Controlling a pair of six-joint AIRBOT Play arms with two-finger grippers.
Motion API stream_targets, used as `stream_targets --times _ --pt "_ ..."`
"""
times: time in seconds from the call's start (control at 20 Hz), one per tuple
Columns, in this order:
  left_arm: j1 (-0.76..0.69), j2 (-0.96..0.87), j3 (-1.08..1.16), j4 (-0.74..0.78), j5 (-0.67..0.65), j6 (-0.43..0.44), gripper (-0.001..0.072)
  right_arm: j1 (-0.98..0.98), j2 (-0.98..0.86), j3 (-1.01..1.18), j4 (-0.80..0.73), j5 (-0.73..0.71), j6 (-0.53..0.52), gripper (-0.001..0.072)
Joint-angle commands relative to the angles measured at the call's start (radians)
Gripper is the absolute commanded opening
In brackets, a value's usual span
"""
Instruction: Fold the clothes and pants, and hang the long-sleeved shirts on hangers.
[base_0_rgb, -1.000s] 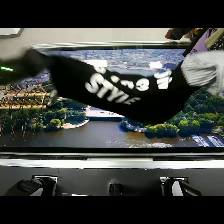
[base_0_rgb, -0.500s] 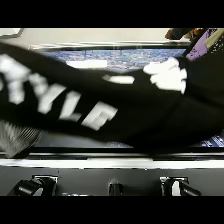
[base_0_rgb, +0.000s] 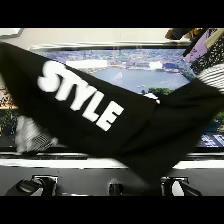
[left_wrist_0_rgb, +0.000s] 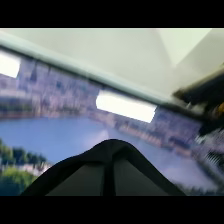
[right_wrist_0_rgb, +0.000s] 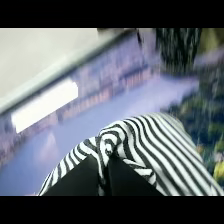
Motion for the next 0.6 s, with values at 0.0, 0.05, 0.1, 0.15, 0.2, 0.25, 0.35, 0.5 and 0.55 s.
stream_targets --times 0.0,0.05,0.1,0.15,0.2,0.25,0.35,0.5,0.55 --pt "0.0 -0.283 -0.01 -0.079 0.0 0.0 0.002 0.0 -0.302 0.0 0.1 0.154 0.01 0.0034" --pt "0.0 -0.375 -0.01 -0.1 0.0 0.0 0.002 0.001 -0.398 0.0 0.115 0.145 -0.018 0.0034" --pt "0.0 -0.455 -0.01 -0.126 0.002 0.0 0.002 0.013 -0.493 0.0 0.114 0.13 -0.039 0.0034" --pt "0.0 -0.537 -0.01 -0.162 0.003 0.001 0.002 0.029 -0.579 0.0 0.112 0.107 -0.051 0.0035" --pt "0.0 -0.609 -0.01 -0.189 0.007 0.001 0.002 0.051 -0.661 0.0 0.112 0.077 -0.066 0.0035" --pt "0.0 -0.668 -0.01 -0.214 0.015 0.009 0.002 0.083 -0.747 0.0 0.113 0.04 -0.092 0.0035" --pt "0.0 -0.76 -0.01 -0.242 0.037 0.012 0.002 0.14 -0.858 0.0 0.108 -0.026 -0.173 0.0082" --pt "0.0 -0.815 -0.01 -0.249 0.037 0.012 0.002 0.176 -0.908 0.0 0.09 -0.044 -0.189 0.0411" --pt "0.001 -0.814 -0.01 -0.249 0.035 0.015 0.002 0.167 -0.897 0.003 0.083 -0.014 -0.214 0.0525"
